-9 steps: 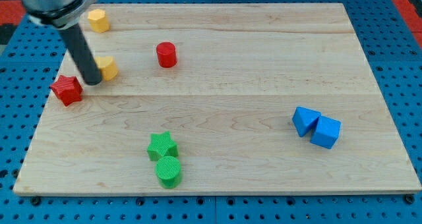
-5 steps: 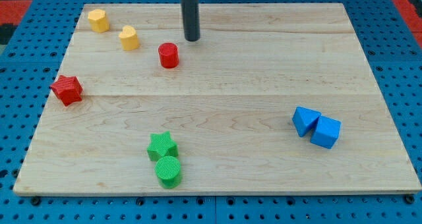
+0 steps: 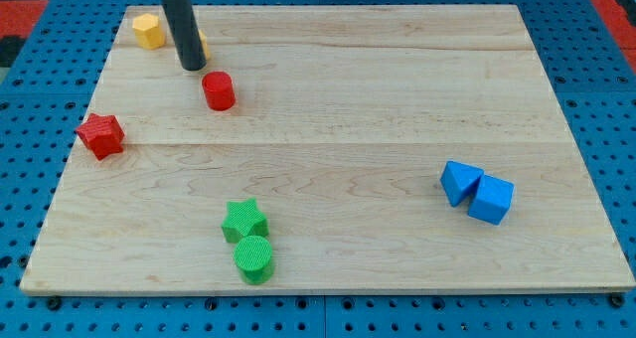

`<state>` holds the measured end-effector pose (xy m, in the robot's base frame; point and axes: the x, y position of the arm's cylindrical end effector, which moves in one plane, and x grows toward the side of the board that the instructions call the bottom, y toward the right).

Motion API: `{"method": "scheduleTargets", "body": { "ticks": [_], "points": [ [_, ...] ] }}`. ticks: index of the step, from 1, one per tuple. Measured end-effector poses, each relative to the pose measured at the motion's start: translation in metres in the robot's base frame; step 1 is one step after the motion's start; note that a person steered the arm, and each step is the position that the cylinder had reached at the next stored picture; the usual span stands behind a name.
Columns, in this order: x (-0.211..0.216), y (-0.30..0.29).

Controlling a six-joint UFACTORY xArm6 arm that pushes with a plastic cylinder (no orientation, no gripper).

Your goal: Adjust the red circle to the right of the red star

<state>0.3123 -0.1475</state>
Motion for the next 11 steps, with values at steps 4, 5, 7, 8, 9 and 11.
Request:
{"method": "scheduleTargets", "body": {
  "ticks": [4, 5, 7, 8, 9, 11],
  "points": [
    [0.073, -0.042],
    [0.071, -0.036],
    [0.015, -0.038],
    [-0.002, -0.048],
    [-0.003, -0.016],
    [-0.017, 0.020]
  ]
}}
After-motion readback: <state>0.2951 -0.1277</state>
